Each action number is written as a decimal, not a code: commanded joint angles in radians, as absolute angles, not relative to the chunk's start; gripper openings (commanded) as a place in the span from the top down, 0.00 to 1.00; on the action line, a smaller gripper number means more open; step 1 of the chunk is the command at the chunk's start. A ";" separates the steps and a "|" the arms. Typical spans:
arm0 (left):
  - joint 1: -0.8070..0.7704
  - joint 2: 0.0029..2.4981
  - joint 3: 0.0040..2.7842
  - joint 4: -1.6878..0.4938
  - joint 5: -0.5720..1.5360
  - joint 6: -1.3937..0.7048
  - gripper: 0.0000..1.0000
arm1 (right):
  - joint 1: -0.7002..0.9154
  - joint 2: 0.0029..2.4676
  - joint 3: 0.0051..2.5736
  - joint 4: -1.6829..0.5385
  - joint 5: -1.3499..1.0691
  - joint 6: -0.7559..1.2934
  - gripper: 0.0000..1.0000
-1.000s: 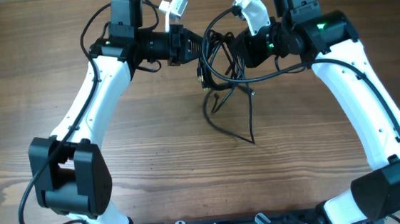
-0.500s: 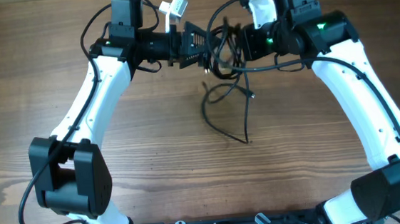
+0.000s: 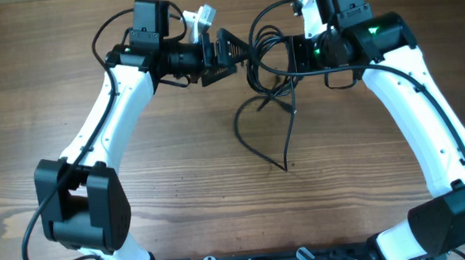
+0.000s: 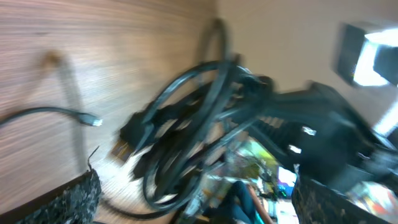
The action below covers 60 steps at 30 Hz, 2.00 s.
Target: Untangle cables
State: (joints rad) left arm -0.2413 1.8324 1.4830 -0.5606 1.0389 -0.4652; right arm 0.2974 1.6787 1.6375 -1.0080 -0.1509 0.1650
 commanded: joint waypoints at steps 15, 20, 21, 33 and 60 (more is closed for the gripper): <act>-0.395 1.721 1.493 -0.586 0.456 -0.480 0.25 | 0.294 1.711 1.641 -1.037 -0.138 0.220 0.96; -0.429 1.643 1.493 -0.600 0.365 -0.480 0.36 | 0.294 1.711 1.641 -1.028 -0.177 0.220 0.96; -0.434 1.644 1.493 -0.603 0.365 -0.480 0.37 | 0.294 1.711 1.641 -1.026 -0.189 0.220 0.96; -0.495 1.718 1.492 -0.592 0.244 -0.511 0.42 | 0.294 1.711 1.641 -1.025 -0.272 0.210 0.96; -0.525 1.785 1.492 -0.526 0.117 -0.575 0.40 | 0.294 1.711 1.641 -1.019 -0.361 0.183 0.96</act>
